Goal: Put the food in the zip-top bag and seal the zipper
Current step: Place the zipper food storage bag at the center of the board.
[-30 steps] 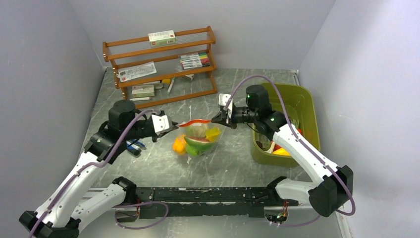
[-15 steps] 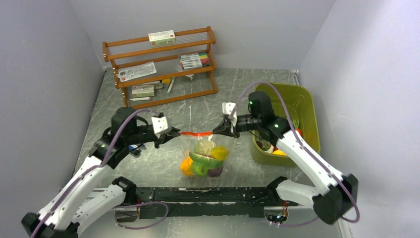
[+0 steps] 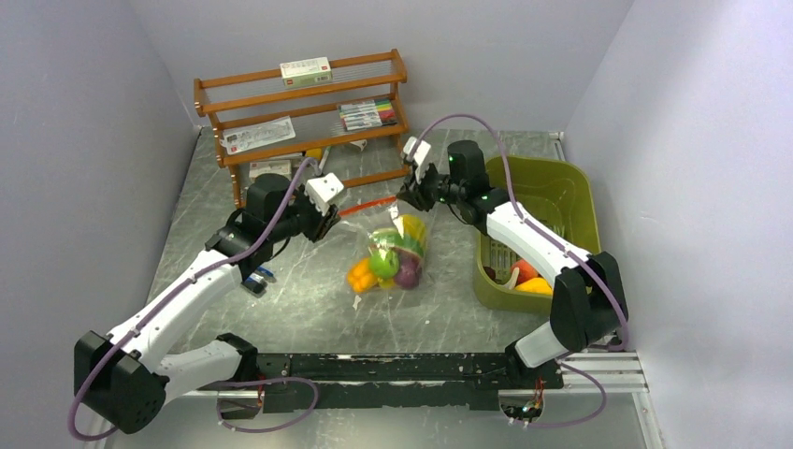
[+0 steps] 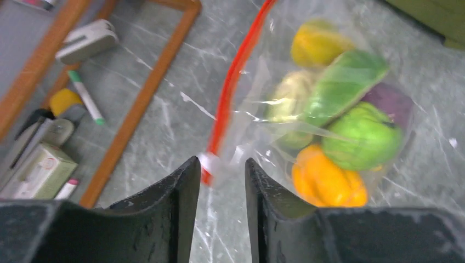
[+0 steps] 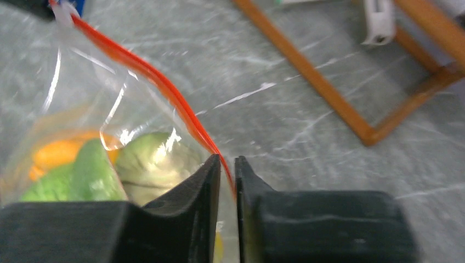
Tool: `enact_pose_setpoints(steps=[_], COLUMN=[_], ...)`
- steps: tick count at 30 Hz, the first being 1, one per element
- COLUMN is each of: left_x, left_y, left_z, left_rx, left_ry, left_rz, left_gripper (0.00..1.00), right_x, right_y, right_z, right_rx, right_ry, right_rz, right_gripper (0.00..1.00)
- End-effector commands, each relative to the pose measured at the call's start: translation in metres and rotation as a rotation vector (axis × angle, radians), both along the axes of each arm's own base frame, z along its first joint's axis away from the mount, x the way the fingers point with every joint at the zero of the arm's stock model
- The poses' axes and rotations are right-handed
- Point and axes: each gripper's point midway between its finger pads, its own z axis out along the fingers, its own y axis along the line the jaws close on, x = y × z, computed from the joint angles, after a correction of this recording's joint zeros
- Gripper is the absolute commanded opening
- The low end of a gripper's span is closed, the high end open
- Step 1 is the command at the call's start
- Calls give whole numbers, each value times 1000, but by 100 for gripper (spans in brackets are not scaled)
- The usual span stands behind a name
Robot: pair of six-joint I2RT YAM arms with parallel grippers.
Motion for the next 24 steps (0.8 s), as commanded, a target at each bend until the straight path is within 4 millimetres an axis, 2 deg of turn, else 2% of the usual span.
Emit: enact_pose_setpoints(steps=[1, 5, 7, 8, 9, 10, 11, 13, 15, 18, 21, 24], left_x=[27, 26, 24, 24, 24, 23, 22, 19, 14, 2, -9, -21], left_y=[7, 8, 11, 14, 18, 21, 23, 29, 37, 47, 59, 68], left_z=[41, 57, 65, 70, 74, 78, 84, 99, 113, 136, 153, 162], left_rx=[-44, -107, -126, -133, -140, -153, -169, -220, -268, -342, -429, -510], left_ry=[-99, -139, -143, -146, -144, -130, -128, -112, -97, -86, -89, -73], left_rz=[120, 143, 163, 180, 210, 234, 255, 312, 363, 418, 483, 528], left_gripper=[39, 54, 63, 66, 69, 71, 77, 98, 99, 99, 99, 99], right_x=[41, 40, 30, 23, 16, 10, 4, -8, -19, -33, -38, -44], right_y=[-8, -22, -29, -31, -34, -38, -42, -52, -60, -71, -87, -100], right_z=[53, 68, 87, 96, 105, 112, 122, 139, 152, 162, 164, 164], right_rx=[115, 143, 206, 237, 265, 295, 330, 399, 449, 480, 506, 531], right_ry=[-65, -16, -16, -19, -25, -23, -20, -6, 13, 65, 145, 225], right_rz=[-229, -355, -391, -397, -401, -416, -437, -487, -522, -575, -696, -805], right_gripper=[27, 44, 52, 65, 93, 99, 100, 100, 100, 100, 100, 100])
